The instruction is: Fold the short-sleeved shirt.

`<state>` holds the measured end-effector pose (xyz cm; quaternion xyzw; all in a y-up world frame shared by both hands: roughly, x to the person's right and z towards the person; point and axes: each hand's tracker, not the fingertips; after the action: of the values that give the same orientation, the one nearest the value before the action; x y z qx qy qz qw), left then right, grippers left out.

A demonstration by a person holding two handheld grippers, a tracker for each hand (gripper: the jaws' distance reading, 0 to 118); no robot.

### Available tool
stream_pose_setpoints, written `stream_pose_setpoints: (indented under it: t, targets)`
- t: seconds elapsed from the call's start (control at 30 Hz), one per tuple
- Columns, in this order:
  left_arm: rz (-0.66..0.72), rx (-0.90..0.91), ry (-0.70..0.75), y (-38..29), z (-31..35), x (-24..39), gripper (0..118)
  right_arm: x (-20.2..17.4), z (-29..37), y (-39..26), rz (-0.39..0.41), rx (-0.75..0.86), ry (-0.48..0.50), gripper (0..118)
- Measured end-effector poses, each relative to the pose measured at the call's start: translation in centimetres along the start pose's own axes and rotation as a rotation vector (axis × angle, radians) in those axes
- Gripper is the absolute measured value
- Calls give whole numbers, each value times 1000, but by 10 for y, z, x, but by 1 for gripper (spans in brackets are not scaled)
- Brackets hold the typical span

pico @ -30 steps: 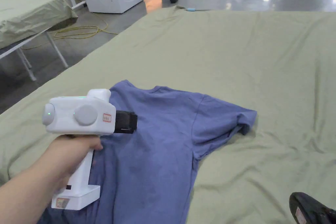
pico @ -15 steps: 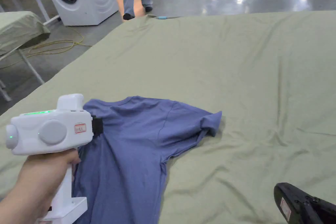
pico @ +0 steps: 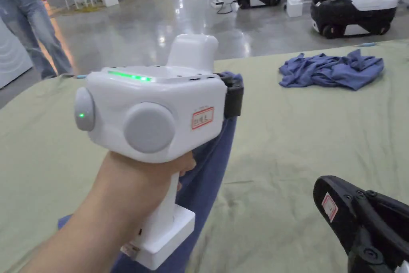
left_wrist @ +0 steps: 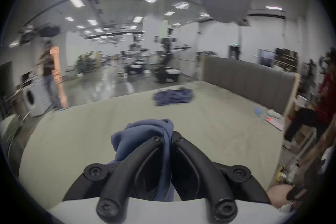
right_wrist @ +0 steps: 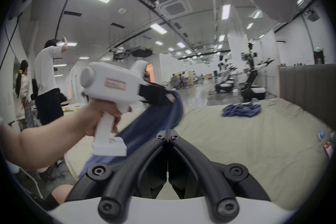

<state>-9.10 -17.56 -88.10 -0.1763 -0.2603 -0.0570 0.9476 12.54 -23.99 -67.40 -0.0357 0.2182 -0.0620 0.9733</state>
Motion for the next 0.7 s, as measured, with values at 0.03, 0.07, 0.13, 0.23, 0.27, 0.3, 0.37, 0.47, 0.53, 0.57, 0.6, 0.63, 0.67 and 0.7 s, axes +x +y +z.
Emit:
stream_pose_setpoints:
  t: [0.03, 0.07, 0.13, 0.23, 0.27, 0.3, 0.37, 0.47, 0.53, 0.57, 0.6, 0.63, 0.67, 0.7]
  targets:
    - [-19, -26, -58, 5, -22, 23, 5, 10, 13, 6, -3, 18, -28, 2]
    - [-27, -40, -102, 7, -43, 49, 5, 19, 26, 11, -3, 37, -57, 2]
    - [-34, -102, -205, 4, -80, 96, 5, 34, 49, 18, 10, 60, -109, 2]
    - [-34, -204, -267, -21, -129, 157, 5, 51, 78, 24, 46, 83, -182, 2]
    - [-40, -234, -304, -33, -143, 176, 5, 58, 86, 23, 54, 85, -198, 2]
    - [-34, -251, -316, -45, -151, 188, 5, 63, 92, 22, 53, 87, -210, 2]
    - [-1, -317, -326, -71, -171, 211, 5, 75, 98, 19, 38, 74, -251, 2]
    - [32, -385, -308, -103, -183, 221, 26, 88, 102, 14, 11, 55, -270, 2]
    - [67, -301, -281, -113, -171, 210, 118, 92, 103, 10, 12, 53, -281, 2]
    - [89, -273, -279, -116, -162, 200, 118, 93, 102, 8, 13, 50, -284, 2]
    - [156, -124, -240, -113, -144, 187, 118, 95, 99, 7, 16, 46, -287, 2]
    - [168, -120, -272, -108, -138, 169, 118, 96, 95, 5, 28, 32, -297, 2]
    - [171, -72, -230, -105, -123, 152, 118, 97, 92, 3, 42, 17, -303, 2]
    - [169, -60, -182, -104, -87, 139, 118, 99, 89, 2, 49, 10, -303, 2]
